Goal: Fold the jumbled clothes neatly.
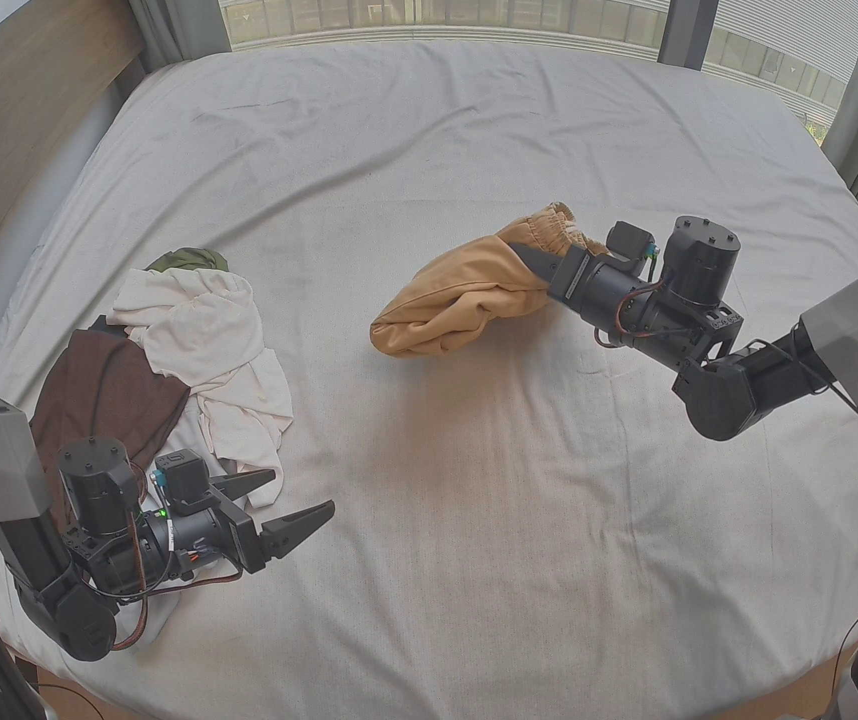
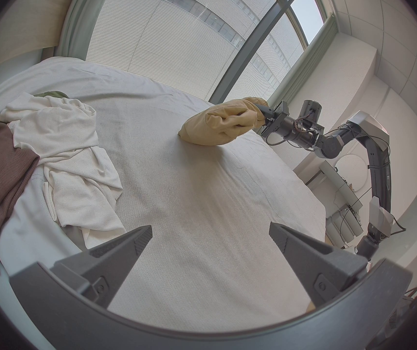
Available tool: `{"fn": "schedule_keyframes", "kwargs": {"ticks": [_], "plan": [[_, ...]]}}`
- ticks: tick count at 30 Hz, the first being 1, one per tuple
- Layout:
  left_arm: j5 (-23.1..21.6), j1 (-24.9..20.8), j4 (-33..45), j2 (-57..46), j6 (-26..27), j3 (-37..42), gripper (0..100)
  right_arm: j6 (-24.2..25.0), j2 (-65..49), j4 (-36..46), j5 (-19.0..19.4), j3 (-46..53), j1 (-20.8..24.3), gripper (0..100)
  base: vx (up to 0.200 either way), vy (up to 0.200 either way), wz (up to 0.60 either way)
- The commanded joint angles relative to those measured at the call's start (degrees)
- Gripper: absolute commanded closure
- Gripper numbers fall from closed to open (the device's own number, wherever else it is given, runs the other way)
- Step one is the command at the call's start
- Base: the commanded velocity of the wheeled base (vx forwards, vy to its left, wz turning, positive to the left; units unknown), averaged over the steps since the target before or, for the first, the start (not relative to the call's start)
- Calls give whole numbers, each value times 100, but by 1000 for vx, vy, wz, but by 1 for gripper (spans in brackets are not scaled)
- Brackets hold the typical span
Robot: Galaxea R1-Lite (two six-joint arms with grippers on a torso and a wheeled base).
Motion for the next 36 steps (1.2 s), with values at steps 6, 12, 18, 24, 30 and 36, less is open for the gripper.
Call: {"fn": "schedule_keyframes", "kwargs": {"ticks": [6, 12, 18, 24, 30, 36], "plan": [[2, -2, 1, 28, -4, -10, 0, 7, 118, 255, 10, -487, -26, 100, 0, 0, 0], [2, -2, 1, 28, -4, -2, 0, 7, 241, 246, 10, -874, -61, 100, 0, 0, 0], [2, -2, -7, 89, 5, -2, 0, 16, 223, 272, 10, -1067, -61, 100, 0, 0, 0], [2, -2, 1, 133, 5, 16, 0, 7, 249, 474, 10, -1419, -105, 100, 0, 0, 0], [2, -2, -7, 133, 5, 34, 0, 7, 900, 474, 142, -1929, -334, 100, 0, 0, 0], [2, 16, -7, 125, 5, 16, 0, 7, 1392, 307, 142, -1867, -369, 100, 0, 0, 0]]}}
